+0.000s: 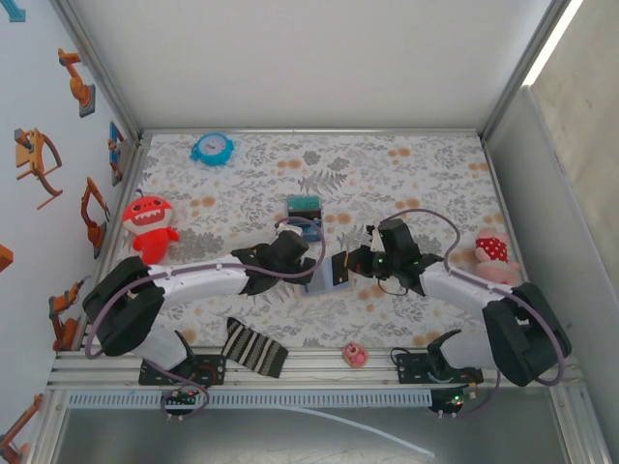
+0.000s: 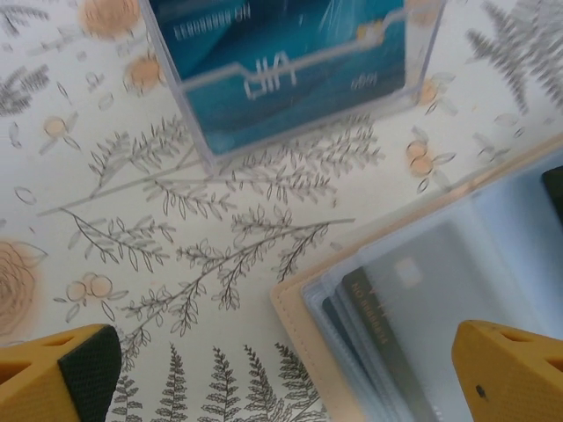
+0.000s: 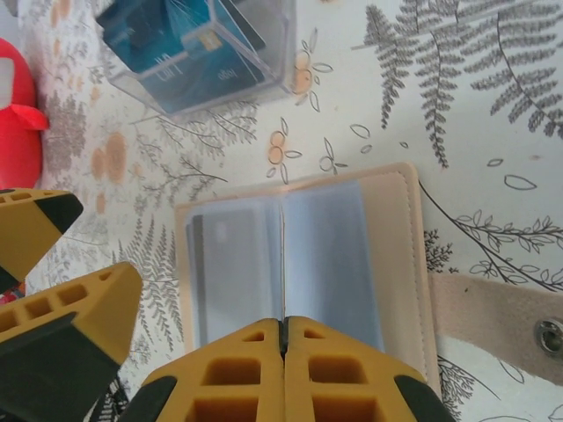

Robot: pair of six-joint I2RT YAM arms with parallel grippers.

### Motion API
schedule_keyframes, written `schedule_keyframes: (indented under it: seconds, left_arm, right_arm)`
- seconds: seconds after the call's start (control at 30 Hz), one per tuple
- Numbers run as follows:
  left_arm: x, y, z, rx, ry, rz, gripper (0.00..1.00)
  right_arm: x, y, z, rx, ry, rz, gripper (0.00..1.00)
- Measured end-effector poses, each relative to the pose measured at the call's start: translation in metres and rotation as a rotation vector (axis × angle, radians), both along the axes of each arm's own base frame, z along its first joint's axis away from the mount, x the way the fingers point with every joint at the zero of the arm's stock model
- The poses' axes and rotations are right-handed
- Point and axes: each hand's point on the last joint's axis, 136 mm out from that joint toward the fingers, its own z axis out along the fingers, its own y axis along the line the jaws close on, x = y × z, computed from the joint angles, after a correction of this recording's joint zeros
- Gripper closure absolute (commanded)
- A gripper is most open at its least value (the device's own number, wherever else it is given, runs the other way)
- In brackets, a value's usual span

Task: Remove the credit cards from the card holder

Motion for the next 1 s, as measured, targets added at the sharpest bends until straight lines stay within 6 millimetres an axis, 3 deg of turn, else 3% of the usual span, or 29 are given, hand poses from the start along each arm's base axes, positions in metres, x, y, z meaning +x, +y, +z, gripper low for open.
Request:
schedule_keyframes:
  seconds: [0.33, 0.5, 1.0]
  left_arm:
    - [0.027, 0.010, 0.072, -0.268, -0.069, 0.088, 0.01]
    - [0.035, 0.014, 0.095, -0.432, -0.062, 0.087, 0.03]
    - [0.040, -0.014, 0.110, -0.776, 0.066, -0.034, 0.16]
  right_arm:
    - [0.028, 0.014, 0.055, 0.170, -0.172, -0.046, 1.00]
    - [0.044, 0.029, 0.080, 0.308, -0.229, -0.056, 1.00]
    - [0.059, 0.052, 0.116, 0.568, -0.256, -0.039, 1.00]
